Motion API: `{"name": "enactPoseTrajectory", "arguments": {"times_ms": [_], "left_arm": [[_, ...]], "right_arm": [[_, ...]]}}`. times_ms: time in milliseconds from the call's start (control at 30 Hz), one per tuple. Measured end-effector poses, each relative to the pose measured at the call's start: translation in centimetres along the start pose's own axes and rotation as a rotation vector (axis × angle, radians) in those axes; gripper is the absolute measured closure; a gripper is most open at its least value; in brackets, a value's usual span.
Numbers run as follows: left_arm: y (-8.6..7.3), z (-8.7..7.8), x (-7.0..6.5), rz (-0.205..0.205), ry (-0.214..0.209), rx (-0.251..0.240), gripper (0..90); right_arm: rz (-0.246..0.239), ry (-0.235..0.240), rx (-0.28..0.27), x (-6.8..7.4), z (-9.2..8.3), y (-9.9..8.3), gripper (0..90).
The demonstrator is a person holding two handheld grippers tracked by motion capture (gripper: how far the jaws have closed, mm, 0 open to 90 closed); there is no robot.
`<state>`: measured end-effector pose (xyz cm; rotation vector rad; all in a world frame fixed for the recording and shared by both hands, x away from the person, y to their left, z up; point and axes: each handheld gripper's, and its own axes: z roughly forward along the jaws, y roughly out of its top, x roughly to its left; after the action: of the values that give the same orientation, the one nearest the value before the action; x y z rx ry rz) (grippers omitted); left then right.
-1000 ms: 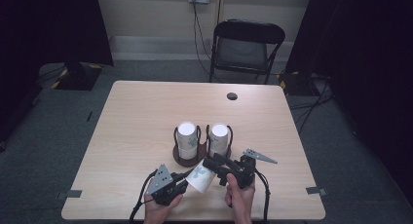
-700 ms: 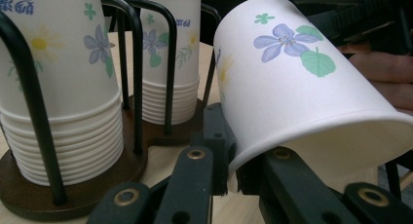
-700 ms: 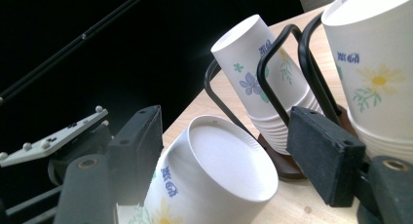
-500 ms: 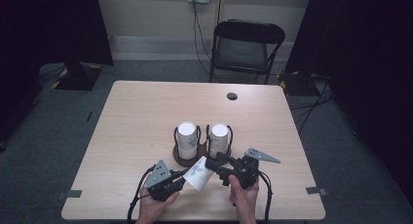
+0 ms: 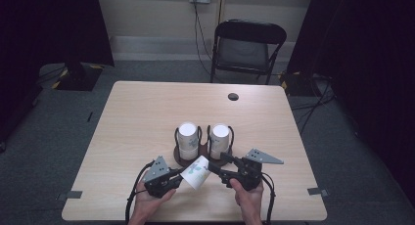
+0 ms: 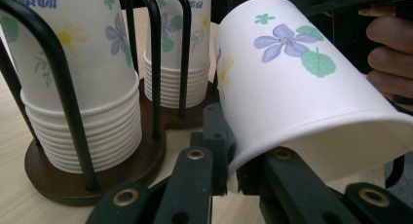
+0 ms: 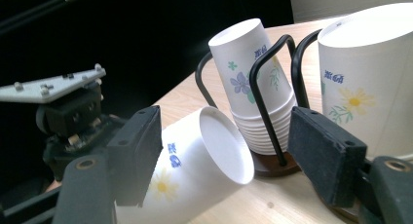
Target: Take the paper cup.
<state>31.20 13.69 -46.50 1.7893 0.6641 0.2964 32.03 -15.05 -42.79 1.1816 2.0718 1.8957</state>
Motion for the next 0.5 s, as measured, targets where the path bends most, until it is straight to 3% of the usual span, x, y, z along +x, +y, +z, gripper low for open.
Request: {"name": "enactPoseTrajectory", "arguments": {"times_ms": [133, 167, 500], "left_arm": [[0.6, -0.2, 0.5, 0.023, -0.022, 0.038, 85.5], [0.8, -0.2, 0.6, 0.035, -0.035, 0.061, 85.5], [1.3, 0.1, 1.0, 0.059, -0.046, 0.119, 85.5]], "right_arm": [[-0.041, -0.002, 0.013, 0.1, -0.1, 0.0, 27.0], [-0.068, -0.023, 0.026, 0.3, 0.0, 0.0, 26.0], [-0.142, -0.025, 0.047, 0.9, -0.1, 0.5, 26.2]]}}
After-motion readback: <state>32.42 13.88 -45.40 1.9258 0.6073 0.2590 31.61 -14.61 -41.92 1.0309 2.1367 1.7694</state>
